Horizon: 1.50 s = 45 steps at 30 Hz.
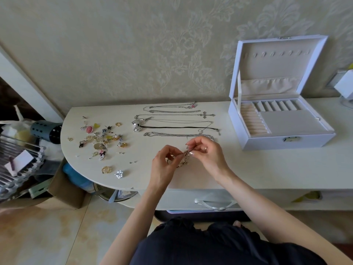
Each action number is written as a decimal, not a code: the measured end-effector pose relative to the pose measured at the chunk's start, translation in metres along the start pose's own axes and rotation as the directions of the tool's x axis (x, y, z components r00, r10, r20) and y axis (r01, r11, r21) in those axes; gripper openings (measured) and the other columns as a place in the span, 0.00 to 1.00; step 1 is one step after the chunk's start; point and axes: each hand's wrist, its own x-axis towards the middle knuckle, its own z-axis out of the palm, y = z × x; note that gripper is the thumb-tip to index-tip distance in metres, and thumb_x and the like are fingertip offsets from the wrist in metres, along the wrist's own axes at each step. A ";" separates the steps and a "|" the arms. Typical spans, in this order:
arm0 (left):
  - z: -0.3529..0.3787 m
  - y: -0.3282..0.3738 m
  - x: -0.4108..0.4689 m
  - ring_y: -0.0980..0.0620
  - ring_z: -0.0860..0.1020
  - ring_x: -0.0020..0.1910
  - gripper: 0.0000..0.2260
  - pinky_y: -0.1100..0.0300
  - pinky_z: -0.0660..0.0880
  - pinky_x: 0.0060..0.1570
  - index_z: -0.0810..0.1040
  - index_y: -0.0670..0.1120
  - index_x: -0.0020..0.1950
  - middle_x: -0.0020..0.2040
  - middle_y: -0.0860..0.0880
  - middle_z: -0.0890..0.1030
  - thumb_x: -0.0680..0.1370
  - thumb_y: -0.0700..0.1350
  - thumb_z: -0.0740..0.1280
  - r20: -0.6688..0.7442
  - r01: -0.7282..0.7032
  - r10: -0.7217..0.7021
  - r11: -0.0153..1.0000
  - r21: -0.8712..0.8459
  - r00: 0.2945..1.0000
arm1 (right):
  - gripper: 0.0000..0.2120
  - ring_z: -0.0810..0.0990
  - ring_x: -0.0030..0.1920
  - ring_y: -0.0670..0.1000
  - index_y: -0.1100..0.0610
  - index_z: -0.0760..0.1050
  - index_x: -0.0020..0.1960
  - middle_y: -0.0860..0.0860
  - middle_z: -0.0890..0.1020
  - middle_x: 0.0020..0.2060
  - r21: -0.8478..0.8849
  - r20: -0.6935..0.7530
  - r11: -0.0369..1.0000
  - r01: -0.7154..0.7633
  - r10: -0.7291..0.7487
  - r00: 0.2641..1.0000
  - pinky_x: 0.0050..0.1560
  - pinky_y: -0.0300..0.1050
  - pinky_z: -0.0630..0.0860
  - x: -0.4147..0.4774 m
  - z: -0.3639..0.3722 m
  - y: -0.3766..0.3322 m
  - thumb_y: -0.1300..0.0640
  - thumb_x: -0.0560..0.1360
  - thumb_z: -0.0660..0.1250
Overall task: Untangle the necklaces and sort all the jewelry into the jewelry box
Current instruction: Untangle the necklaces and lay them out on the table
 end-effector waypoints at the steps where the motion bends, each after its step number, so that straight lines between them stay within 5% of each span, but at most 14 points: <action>1: 0.000 0.000 0.000 0.55 0.73 0.38 0.04 0.68 0.66 0.37 0.77 0.47 0.41 0.38 0.56 0.79 0.73 0.39 0.70 -0.009 -0.003 0.003 1.000 0.002 1.000 | 0.18 0.79 0.39 0.45 0.51 0.78 0.42 0.49 0.81 0.37 -0.010 -0.013 1.000 0.001 -0.001 1.000 0.48 0.42 0.77 0.000 0.000 0.000 0.74 0.68 0.65; 9: -0.002 0.003 -0.001 0.51 0.79 0.41 0.05 0.64 0.72 0.41 0.72 0.44 0.44 0.43 0.44 0.82 0.76 0.36 0.65 -0.076 0.027 -0.039 0.989 -0.148 0.996 | 0.10 0.76 0.29 0.45 0.56 0.79 0.42 0.46 0.79 0.33 -0.035 -0.103 0.999 -0.019 0.015 0.995 0.35 0.32 0.72 0.000 -0.002 -0.002 0.69 0.72 0.66; 17: -0.002 0.004 -0.002 0.47 0.82 0.38 0.04 0.62 0.75 0.36 0.65 0.42 0.47 0.42 0.41 0.84 0.80 0.35 0.58 -0.094 0.109 -0.149 0.935 -0.336 0.984 | 0.17 0.75 0.35 0.41 0.48 0.79 0.40 0.42 0.81 0.40 -0.119 -0.157 0.992 -0.037 0.018 0.987 0.40 0.30 0.70 0.002 -0.003 0.003 0.71 0.71 0.63; 20: -0.004 -0.004 0.001 0.47 0.80 0.46 0.03 0.62 0.74 0.41 0.70 0.42 0.50 0.47 0.45 0.82 0.77 0.36 0.62 -0.200 0.171 -0.202 0.972 -0.164 0.959 | 0.20 0.74 0.36 0.41 0.45 0.78 0.41 0.44 0.79 0.45 -0.203 -0.171 0.979 -0.025 -0.010 0.985 0.40 0.29 0.69 0.002 -0.004 0.006 0.70 0.69 0.62; 24: -0.009 -0.007 0.002 0.49 0.73 0.52 0.08 0.54 0.72 0.52 0.75 0.46 0.48 0.50 0.49 0.75 0.71 0.38 0.63 -0.289 0.129 -0.091 0.985 0.115 0.953 | 0.15 0.72 0.32 0.43 0.46 0.78 0.38 0.45 0.79 0.41 -0.291 -0.044 0.956 0.040 -0.055 0.997 0.40 0.36 0.70 0.001 0.002 0.007 0.67 0.70 0.67; 28: -0.007 -0.001 0.001 0.48 0.70 0.50 0.08 0.53 0.68 0.51 0.78 0.49 0.42 0.44 0.51 0.76 0.66 0.47 0.61 -0.153 0.141 -0.099 0.945 0.295 0.983 | 0.10 0.70 0.34 0.41 0.47 0.81 0.42 0.44 0.75 0.39 -0.506 0.128 0.860 0.064 0.002 0.992 0.41 0.39 0.66 -0.001 0.012 0.013 0.61 0.70 0.68; 32: -0.006 -0.009 0.002 0.47 0.68 0.54 0.08 0.57 0.63 0.54 0.80 0.50 0.50 0.50 0.49 0.75 0.71 0.45 0.68 -0.045 0.137 -0.132 0.856 0.499 0.990 | 0.07 0.74 0.45 0.45 0.45 0.79 0.49 0.45 0.75 0.43 -0.618 0.185 0.780 0.094 0.029 0.982 0.43 0.39 0.66 -0.002 0.015 0.012 0.54 0.71 0.69; 36: -0.007 -0.012 0.003 0.45 0.69 0.55 0.08 0.57 0.63 0.55 0.80 0.49 0.51 0.52 0.47 0.75 0.72 0.44 0.69 -0.044 0.134 -0.131 0.840 0.526 0.990 | 0.08 0.73 0.49 0.46 0.47 0.76 0.49 0.45 0.76 0.46 -0.689 0.186 0.714 0.126 0.006 0.983 0.43 0.40 0.64 -0.002 0.018 0.011 0.50 0.71 0.70; 41: -0.007 -0.016 0.004 0.44 0.70 0.54 0.05 0.57 0.64 0.55 0.81 0.46 0.46 0.51 0.45 0.76 0.72 0.43 0.70 -0.078 0.143 -0.120 0.840 0.524 0.990 | 0.03 0.73 0.42 0.45 0.48 0.75 0.42 0.46 0.75 0.41 -0.645 0.161 0.758 0.095 0.013 0.987 0.40 0.40 0.65 -0.002 0.015 0.011 0.55 0.70 0.68; 45: -0.008 -0.018 0.004 0.44 0.69 0.54 0.07 0.59 0.64 0.53 0.80 0.46 0.50 0.51 0.45 0.75 0.73 0.42 0.69 -0.108 0.138 -0.095 0.841 0.524 0.990 | 0.08 0.72 0.33 0.43 0.50 0.74 0.34 0.48 0.77 0.37 -0.353 0.077 0.935 -0.003 0.032 0.997 0.39 0.38 0.69 -0.001 0.009 0.007 0.59 0.67 0.72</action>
